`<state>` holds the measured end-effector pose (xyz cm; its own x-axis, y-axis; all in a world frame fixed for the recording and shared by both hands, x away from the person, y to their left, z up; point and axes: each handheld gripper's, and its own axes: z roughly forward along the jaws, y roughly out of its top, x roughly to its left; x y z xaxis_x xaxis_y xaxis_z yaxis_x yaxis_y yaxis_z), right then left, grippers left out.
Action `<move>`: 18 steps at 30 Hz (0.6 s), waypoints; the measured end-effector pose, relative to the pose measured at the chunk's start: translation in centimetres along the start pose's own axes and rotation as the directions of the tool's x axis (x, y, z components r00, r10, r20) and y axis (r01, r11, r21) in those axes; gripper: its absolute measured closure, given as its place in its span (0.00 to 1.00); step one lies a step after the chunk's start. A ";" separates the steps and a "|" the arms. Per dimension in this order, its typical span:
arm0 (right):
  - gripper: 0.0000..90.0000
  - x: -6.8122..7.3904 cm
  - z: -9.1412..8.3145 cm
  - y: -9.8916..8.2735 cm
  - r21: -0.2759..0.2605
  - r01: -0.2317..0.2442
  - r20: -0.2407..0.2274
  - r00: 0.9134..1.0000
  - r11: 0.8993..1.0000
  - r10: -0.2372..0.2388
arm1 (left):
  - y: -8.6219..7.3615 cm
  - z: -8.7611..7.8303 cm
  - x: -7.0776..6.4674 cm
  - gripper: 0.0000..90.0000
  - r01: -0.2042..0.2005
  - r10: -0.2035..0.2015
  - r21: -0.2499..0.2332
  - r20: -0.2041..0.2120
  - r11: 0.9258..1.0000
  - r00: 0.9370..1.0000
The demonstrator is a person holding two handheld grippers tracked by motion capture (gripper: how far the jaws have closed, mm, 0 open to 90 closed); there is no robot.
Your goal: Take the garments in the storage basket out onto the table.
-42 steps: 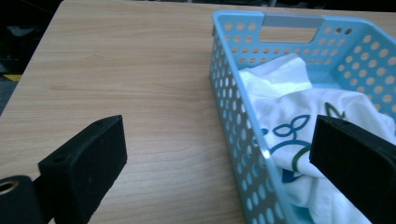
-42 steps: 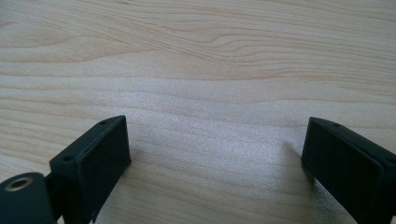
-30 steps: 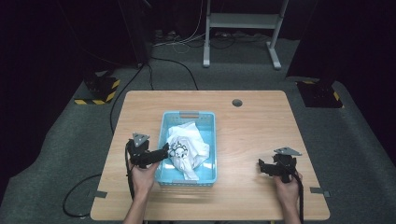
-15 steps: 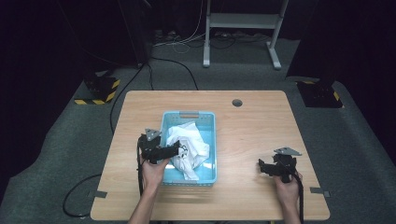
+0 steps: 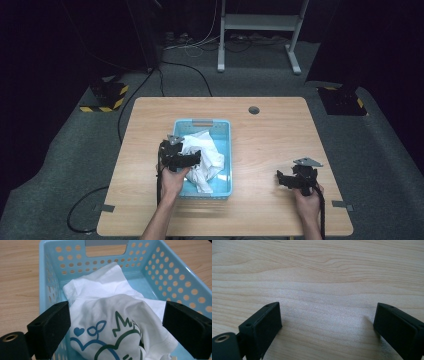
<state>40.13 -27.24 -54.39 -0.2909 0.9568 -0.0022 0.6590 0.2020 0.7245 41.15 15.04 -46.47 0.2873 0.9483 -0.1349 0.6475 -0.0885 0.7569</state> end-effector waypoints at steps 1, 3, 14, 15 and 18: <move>0.08 0.0 0.0 0.0 0.000 0.000 0.000 1.000 1.000 0.000 | 0.0 0.0 0.0 0.10 0.000 0.000 0.000 0.000 1.000 1.000; 0.08 0.0 0.0 0.0 0.000 0.001 0.000 1.000 1.000 -0.001 | 0.1 0.4 -0.1 0.10 -0.001 0.001 0.013 -0.006 1.000 1.000; 0.08 0.0 0.0 0.0 0.000 0.000 -0.001 1.000 1.000 0.000 | 0.7 2.1 0.0 0.26 0.014 -0.014 0.057 0.012 0.998 1.000; 0.08 0.0 0.0 0.0 0.000 0.000 -0.001 1.000 1.000 0.000 | 0.8 2.3 0.0 0.26 0.017 -0.018 0.061 0.015 0.998 1.000; 0.08 0.0 0.0 0.0 0.000 0.000 0.000 1.000 1.000 0.000 | 0.7 2.8 0.2 0.37 0.039 -0.042 0.081 0.033 0.996 0.999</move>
<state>40.13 -27.25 -54.39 -0.2913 0.9566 -0.0021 0.6591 0.2023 0.7243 43.63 14.33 -47.72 0.2831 0.9405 -0.1876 0.7133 -0.0757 0.6968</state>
